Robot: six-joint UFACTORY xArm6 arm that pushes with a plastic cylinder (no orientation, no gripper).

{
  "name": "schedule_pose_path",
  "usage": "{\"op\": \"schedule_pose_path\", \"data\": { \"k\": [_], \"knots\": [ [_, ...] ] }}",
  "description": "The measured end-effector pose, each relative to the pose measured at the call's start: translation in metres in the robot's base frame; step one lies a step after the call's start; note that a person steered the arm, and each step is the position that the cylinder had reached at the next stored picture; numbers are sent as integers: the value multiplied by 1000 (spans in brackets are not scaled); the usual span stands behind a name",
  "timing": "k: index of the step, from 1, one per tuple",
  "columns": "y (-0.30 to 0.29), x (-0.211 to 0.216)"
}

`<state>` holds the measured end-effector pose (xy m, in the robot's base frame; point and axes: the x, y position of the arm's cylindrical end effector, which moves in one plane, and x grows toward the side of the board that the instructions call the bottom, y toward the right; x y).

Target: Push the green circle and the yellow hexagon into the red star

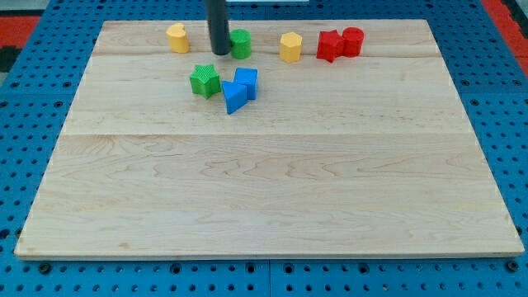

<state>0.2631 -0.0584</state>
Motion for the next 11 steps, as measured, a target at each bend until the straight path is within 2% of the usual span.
{"op": "schedule_pose_path", "data": {
  "k": [2,4,7,8,9,11],
  "knots": [
    [-34,-15],
    [41,-21],
    [109,-16],
    [71,-16],
    [41,1],
    [-121,5]
  ]
}}
